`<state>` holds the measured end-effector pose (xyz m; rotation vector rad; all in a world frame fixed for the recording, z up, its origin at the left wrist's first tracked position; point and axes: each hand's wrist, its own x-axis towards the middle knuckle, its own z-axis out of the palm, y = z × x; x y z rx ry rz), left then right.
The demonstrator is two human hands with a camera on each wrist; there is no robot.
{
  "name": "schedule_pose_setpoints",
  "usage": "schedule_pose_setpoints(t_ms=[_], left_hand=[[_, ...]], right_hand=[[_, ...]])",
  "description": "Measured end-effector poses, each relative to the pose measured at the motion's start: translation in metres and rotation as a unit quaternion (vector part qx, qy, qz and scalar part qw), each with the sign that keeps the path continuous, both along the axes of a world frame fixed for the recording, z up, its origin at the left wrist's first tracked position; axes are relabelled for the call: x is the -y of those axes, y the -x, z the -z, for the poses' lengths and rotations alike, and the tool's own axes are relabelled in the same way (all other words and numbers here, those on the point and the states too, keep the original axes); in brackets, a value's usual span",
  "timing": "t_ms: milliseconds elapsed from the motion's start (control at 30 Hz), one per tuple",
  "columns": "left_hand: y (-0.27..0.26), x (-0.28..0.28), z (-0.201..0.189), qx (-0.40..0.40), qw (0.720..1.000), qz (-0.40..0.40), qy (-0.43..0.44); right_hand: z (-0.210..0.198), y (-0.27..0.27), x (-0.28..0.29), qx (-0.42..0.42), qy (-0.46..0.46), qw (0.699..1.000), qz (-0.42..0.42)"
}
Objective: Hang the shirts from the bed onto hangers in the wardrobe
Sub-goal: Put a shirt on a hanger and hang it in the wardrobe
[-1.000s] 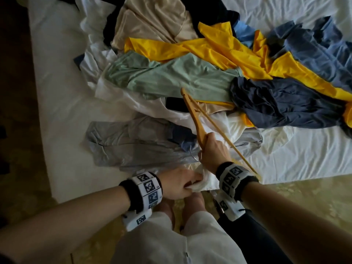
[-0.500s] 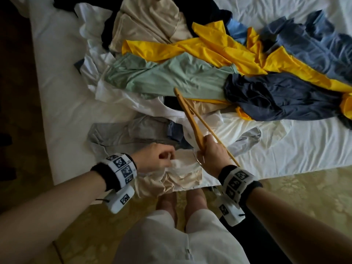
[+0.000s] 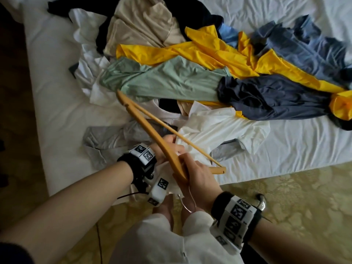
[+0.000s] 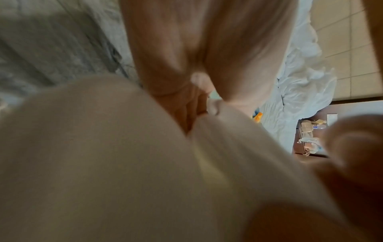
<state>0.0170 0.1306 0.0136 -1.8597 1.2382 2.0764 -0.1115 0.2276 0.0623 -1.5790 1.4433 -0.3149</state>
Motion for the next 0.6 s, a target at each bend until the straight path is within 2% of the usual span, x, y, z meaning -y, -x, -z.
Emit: schedule_pose_setpoints(t_ms=[67,133,200,333,500,600], left_hand=[[-0.001,-0.002,-0.003,0.084,0.993,0.044,0.071],[-0.005,-0.002,-0.008,0.082,0.981,0.063,0.165],[-0.015,0.0,-0.01,0.07,0.972,0.074,0.211],[-0.033,0.001,-0.021,0.005,0.985,0.032,0.169],[-0.041,-0.001,-0.034,-0.071,0.979,0.028,0.188],[-0.049,0.005,-0.035,-0.078,0.974,0.034,0.212]], right_hand=[[-0.002,0.001,0.003,0.0,0.022,1.0,-0.02],[0.001,0.002,0.009,-0.01,0.051,0.999,0.002],[0.009,0.007,0.017,-0.037,0.054,0.996,0.053],[0.021,0.018,0.04,-0.048,0.05,0.992,0.101],[0.032,0.012,0.076,-0.035,0.003,0.999,-0.023],[0.038,0.015,0.084,-0.065,0.01,0.997,-0.039]])
